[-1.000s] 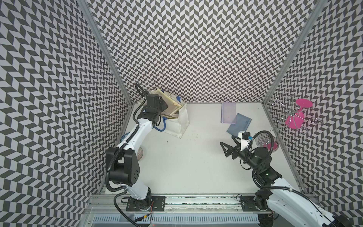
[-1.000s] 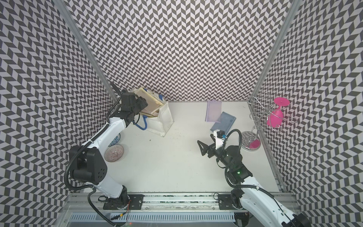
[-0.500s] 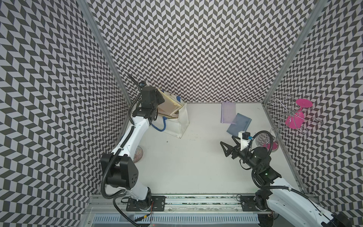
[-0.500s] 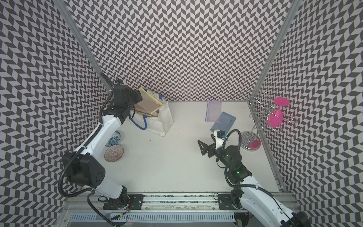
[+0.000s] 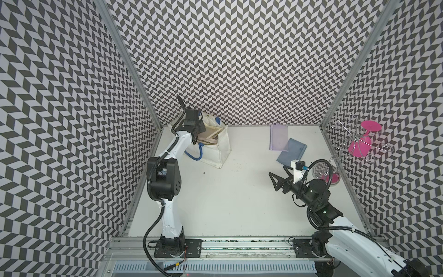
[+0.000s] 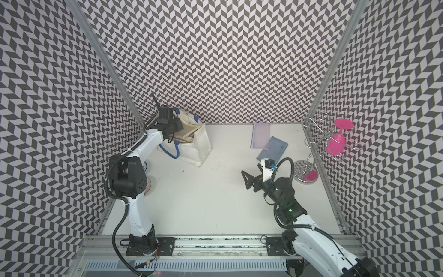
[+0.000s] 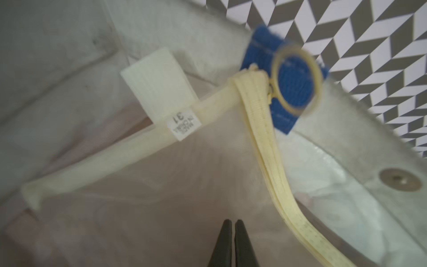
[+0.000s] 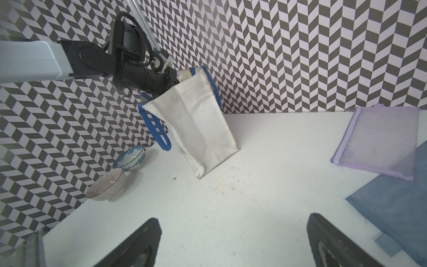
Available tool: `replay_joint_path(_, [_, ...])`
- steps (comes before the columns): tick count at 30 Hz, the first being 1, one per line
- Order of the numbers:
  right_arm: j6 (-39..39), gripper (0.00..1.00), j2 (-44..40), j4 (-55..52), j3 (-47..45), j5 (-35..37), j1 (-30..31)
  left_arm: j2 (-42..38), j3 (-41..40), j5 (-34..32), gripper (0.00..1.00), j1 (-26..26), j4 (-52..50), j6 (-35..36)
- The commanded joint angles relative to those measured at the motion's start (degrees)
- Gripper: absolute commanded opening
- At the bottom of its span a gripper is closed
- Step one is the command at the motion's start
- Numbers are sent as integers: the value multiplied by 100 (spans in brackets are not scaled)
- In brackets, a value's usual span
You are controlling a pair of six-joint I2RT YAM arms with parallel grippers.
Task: Put the pencil pouch into the canvas bag
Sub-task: Pick up the pencil pouch, then move the pencil pouches to the center of the board.
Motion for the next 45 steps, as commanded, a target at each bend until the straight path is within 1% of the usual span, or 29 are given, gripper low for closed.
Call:
replay_joint_path(1, [-36, 99, 75, 330, -90, 97, 25, -16, 83, -80, 9, 53, -84, 50])
replay_joint_path(4, [-61, 99, 67, 218, -39, 88, 26, 1, 146, 1, 9, 135, -172, 33])
replay_joint_path(6, [-61, 99, 33, 166, -36, 129, 28, -156, 170, -49, 9, 135, -172, 33])
replay_joint_path(10, [-19, 99, 13, 201, -59, 211, 30, -703, 147, -21, 18, 114, -136, 67])
replay_joint_path(12, [15, 99, 56, 101, 4, 323, 28, -1087, 16, -16, 26, 69, -73, 141])
replay_joint_path(15, [56, 99, 240, -134, 181, 588, 25, -1822, -408, -72, 44, -94, 61, 221])
replay_joint_path(17, [83, 99, 461, -350, 383, 891, 15, -2370, -800, -77, 56, -363, 136, 339])
replay_joint_path(19, [89, 99, 756, -509, 642, 1126, -39, -2834, -1223, -104, 65, -769, 187, 396])
replay_joint_path(20, [90, 99, 960, -568, 812, 1164, -106, -3045, -1444, -148, 68, -1032, 198, 387])
replay_joint_path(21, [124, 99, 1151, -573, 946, 1161, -183, -3197, -1618, -189, 69, -1255, 209, 322])
replay_joint_path(23, [215, 99, 1670, -474, 1255, 1027, -489, -3521, -2110, -200, 73, -1833, 375, 243])
replay_joint_path(25, [384, 99, 2228, -300, 1494, 757, -894, -3731, -2526, -83, 75, -2292, 598, 120])
replay_joint_path(28, [469, 99, 3215, -14, 1914, 584, -1500, -4017, -3169, 410, 74, -2716, 1197, -79])
replay_joint_path(29, [478, 99, 3591, -11, 2085, 525, -1709, -4031, -3272, 453, 73, -2846, 1265, -132])
replay_joint_path(31, [425, 99, 4250, -453, 2643, 223, -2031, -3971, -3369, 468, 72, -2969, 1299, -125])
replay_joint_path(32, [354, 100, 4515, -636, 2904, 155, -2086, -3955, -3421, 528, 71, -2971, 1331, -130])
replay_joint_path(34, [326, 99, 4910, -673, 3232, 315, -2106, -3933, -3516, 606, 71, -2971, 1449, -134])
replay_joint_path(40, [208, 100, 5830, -1136, 4110, 457, -2177, -4064, -3748, 935, 70, -2898, 1713, -184])
replay_joint_path(45, [114, 98, 6439, -1508, 4916, 661, -2189, -4203, -4121, 1630, 69, -2593, 2141, -525])
